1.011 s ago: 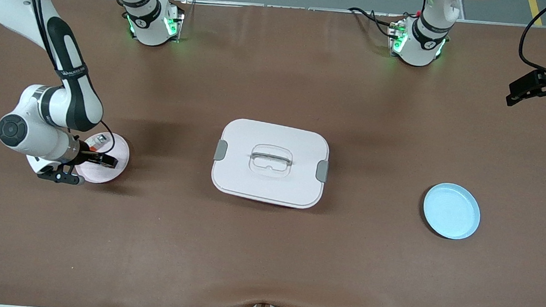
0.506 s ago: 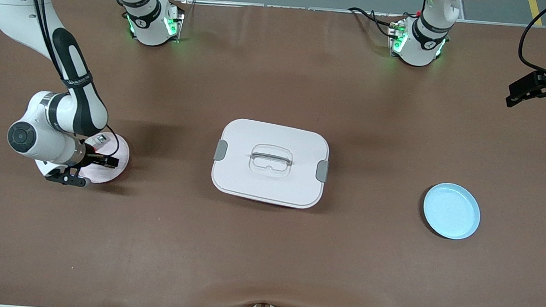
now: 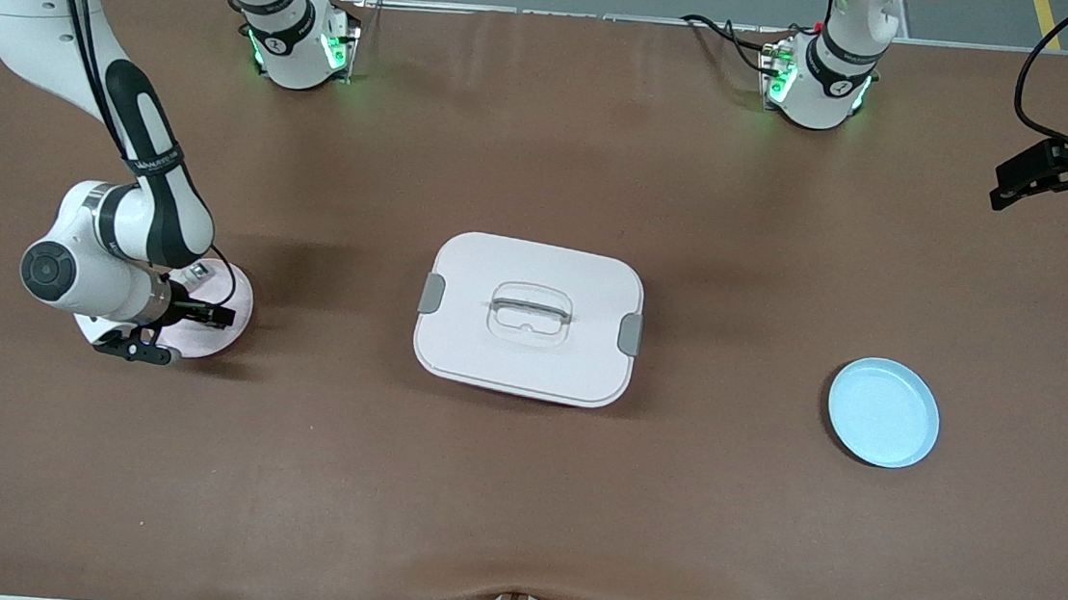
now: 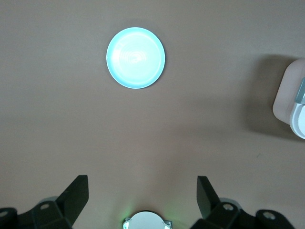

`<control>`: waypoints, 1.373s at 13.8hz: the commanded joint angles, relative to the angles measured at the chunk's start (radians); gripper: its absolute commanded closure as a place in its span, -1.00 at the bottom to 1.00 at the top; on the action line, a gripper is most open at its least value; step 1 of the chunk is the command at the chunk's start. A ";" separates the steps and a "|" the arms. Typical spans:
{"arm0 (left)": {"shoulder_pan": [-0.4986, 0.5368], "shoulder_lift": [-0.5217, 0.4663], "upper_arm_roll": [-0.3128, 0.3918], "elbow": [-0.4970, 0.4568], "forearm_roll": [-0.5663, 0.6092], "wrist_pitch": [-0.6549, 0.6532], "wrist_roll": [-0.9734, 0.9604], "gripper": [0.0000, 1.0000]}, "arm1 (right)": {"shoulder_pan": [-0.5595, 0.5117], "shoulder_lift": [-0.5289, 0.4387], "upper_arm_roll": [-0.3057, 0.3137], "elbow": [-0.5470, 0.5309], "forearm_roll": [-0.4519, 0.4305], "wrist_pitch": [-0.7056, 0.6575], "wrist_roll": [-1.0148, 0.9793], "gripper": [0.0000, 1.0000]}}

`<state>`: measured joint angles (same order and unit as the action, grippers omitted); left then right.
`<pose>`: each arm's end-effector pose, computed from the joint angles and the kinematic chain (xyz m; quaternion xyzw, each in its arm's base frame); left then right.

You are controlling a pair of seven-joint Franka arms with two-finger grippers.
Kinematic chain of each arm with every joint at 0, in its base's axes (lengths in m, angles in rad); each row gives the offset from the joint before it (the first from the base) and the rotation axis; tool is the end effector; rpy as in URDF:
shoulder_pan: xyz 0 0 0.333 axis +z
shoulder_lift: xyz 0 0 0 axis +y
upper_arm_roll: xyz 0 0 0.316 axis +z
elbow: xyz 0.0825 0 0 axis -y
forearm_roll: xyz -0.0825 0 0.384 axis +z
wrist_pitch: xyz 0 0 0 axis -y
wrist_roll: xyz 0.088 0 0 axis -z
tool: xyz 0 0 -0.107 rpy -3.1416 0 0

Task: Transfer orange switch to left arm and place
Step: 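Close the right gripper on the orange switch, then lift the switch with the right gripper and carry it over the box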

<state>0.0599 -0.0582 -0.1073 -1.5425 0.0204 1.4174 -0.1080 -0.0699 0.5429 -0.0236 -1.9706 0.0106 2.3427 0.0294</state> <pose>0.5196 -0.0241 0.6558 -0.9988 -0.0317 0.0325 0.0158 0.5923 -0.0552 0.1784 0.9943 -0.0640 -0.0852 0.0000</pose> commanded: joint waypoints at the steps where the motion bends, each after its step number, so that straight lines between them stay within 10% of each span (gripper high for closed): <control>1: 0.003 -0.002 -0.009 0.007 0.010 0.012 0.002 -1.00 | -0.024 0.012 0.011 0.012 -0.001 0.000 0.012 -0.51; 6: 0.003 -0.003 -0.012 0.005 0.010 0.012 0.008 -1.00 | -0.022 0.022 0.011 0.013 -0.001 0.000 0.010 0.51; 12: 0.000 -0.002 -0.014 0.005 0.010 0.015 0.008 -1.00 | -0.013 -0.023 0.013 0.027 -0.001 -0.080 0.004 0.53; 19: 0.000 0.000 -0.014 0.004 0.009 0.017 0.008 -1.00 | 0.102 -0.178 0.021 0.255 0.000 -0.665 0.215 0.52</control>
<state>0.0568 -0.0578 -0.1144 -1.5432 0.0204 1.4300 -0.1080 -0.0259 0.3947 -0.0042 -1.7867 0.0119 1.8148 0.1388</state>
